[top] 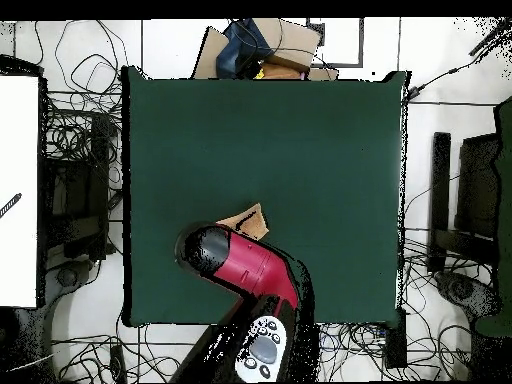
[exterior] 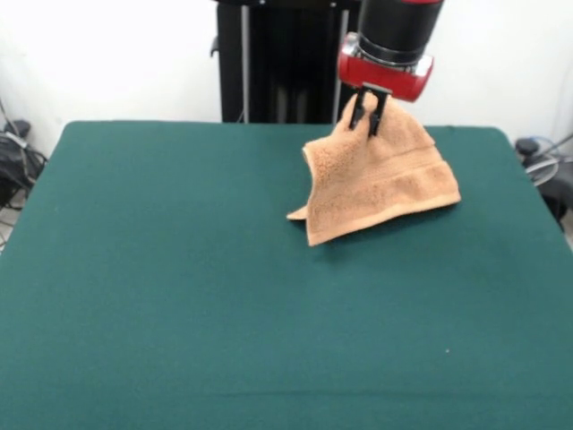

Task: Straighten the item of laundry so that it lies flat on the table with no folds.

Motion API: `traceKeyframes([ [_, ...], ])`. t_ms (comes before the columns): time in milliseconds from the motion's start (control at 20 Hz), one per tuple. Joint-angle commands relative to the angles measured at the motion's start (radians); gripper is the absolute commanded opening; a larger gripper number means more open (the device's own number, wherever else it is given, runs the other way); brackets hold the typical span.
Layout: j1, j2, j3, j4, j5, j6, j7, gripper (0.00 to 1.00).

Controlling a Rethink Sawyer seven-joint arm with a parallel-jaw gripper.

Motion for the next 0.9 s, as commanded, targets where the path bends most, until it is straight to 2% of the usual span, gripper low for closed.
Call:
traceKeyframes([
  [50,0.015,-0.028,0.007,-0.004,0.012,0.087,0.268,0.0],
  [250,0.039,-0.024,-0.007,-0.032,0.011,0.107,0.288,0.0],
  [400,0.011,-0.05,0.044,-0.022,0.009,0.066,0.221,0.0],
  [900,0.002,-0.046,0.052,-0.077,-0.032,0.164,0.169,0.0],
])
